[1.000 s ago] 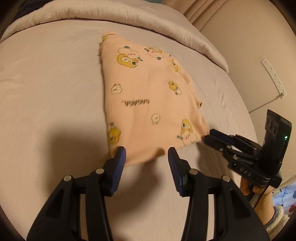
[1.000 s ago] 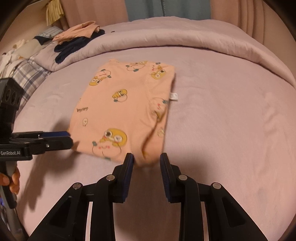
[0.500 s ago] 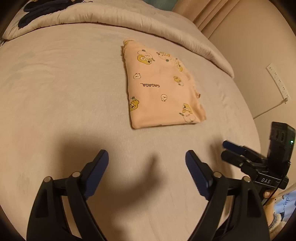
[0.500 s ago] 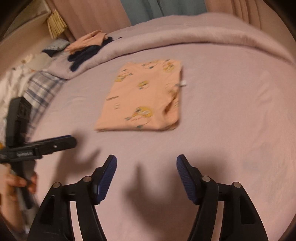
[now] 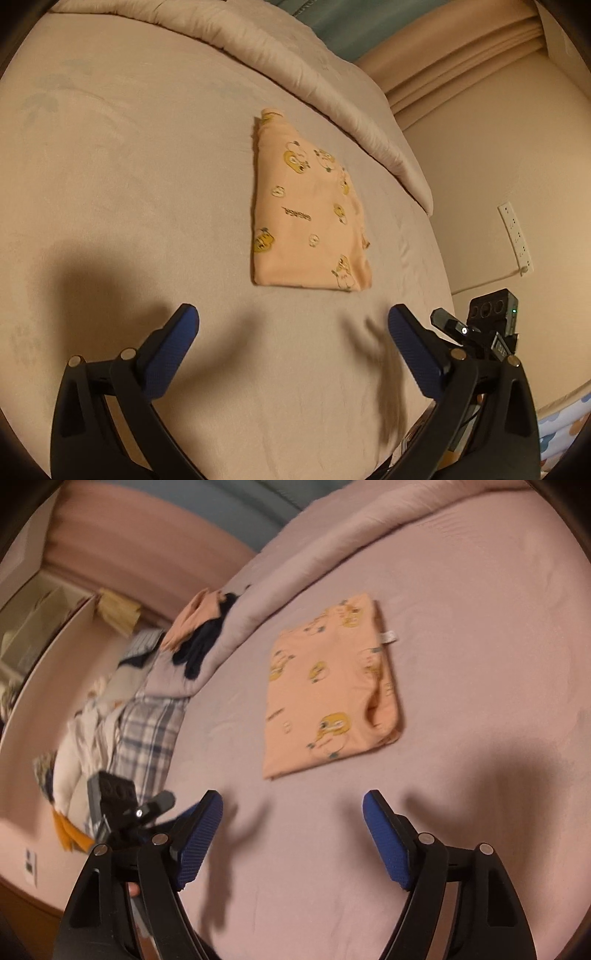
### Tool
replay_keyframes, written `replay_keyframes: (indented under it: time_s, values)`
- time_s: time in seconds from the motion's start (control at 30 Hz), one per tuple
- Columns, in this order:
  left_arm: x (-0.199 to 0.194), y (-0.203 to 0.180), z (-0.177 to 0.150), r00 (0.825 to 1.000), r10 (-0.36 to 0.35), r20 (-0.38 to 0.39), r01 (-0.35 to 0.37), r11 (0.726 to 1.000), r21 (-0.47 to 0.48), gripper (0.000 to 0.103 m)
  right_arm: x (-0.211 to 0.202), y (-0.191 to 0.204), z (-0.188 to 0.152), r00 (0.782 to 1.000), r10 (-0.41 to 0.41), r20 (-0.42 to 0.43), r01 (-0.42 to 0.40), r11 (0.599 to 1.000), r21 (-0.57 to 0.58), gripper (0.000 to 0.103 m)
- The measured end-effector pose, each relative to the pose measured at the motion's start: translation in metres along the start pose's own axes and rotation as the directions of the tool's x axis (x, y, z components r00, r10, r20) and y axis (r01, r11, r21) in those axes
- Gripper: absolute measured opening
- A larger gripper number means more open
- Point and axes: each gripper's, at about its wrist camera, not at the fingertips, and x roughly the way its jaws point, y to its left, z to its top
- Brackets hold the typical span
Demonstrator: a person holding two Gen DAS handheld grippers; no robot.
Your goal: Fold small clothes
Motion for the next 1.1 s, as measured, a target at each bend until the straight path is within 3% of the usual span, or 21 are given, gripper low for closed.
replay_keyframes:
  time_s: [0.33, 0.6, 1.1]
  values:
    - [0.024, 0.024, 0.027, 0.999, -0.039, -0.023, 0.038, 0.998, -0.043, 0.102, 0.023, -0.035, 0.034, 1.000, -0.015, -0.021, 0.018, 0.994, 0.108, 0.079]
    - [0.052, 0.023, 0.045, 0.999, 0.008, -0.053, -0.007, 1.000, 0.021, 0.102, 0.030, -0.041, 0.051, 0.998, -0.046, -0.031, 0.049, 0.996, 0.080, 0.079]
    - [0.089, 0.010, 0.064, 0.995, 0.028, -0.101, -0.016, 0.993, 0.119, 0.102, 0.055, -0.053, 0.082, 0.996, -0.087, -0.035, 0.088, 0.995, 0.045, 0.079]
